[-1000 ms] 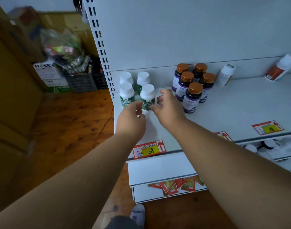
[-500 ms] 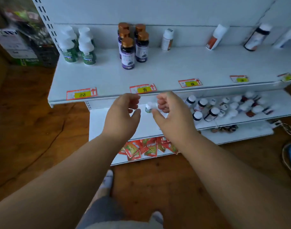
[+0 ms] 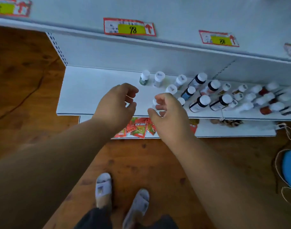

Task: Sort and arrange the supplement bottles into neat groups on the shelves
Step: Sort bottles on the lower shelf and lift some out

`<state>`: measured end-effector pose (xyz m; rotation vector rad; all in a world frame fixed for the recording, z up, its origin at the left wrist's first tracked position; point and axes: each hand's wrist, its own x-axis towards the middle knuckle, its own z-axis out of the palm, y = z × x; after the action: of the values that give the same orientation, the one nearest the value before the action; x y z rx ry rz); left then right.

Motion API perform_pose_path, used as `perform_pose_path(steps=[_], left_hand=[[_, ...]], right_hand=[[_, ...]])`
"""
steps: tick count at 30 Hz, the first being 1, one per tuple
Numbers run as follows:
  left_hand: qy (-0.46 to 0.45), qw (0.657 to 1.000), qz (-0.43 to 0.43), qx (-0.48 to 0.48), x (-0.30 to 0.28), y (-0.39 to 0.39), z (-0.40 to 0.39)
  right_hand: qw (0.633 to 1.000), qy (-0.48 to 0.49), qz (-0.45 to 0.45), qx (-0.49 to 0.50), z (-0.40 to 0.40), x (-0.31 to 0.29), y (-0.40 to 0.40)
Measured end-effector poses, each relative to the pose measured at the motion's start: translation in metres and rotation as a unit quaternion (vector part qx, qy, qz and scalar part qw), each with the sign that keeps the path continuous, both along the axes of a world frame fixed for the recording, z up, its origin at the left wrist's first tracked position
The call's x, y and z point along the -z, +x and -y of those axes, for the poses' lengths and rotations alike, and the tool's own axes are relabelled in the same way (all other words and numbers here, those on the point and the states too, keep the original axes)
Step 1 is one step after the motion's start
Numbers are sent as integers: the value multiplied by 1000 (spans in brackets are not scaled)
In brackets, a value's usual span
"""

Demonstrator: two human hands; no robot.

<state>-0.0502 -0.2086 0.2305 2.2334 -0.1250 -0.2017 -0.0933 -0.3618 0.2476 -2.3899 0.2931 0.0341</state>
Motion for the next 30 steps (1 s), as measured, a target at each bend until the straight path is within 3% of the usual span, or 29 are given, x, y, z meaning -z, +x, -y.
perform_pose_path(steps=[4, 15, 21, 27, 30], left_hand=[[17, 999, -28, -26, 71, 44, 18], [-75, 987, -76, -122, 202, 135, 80], [-137, 975, -71, -161, 231, 176, 97], [-211, 953, -117, -181, 244, 198, 94], [-203, 959, -120, -159, 246, 186, 86]], right_hand=[[1000, 18, -15, -14, 16, 73, 55], [974, -173, -55, -133, 72, 189, 208], [949, -264, -79, -151, 63, 218, 255], [955, -269, 15, -121, 62, 228, 267], [959, -260, 35, -108, 58, 227, 267]])
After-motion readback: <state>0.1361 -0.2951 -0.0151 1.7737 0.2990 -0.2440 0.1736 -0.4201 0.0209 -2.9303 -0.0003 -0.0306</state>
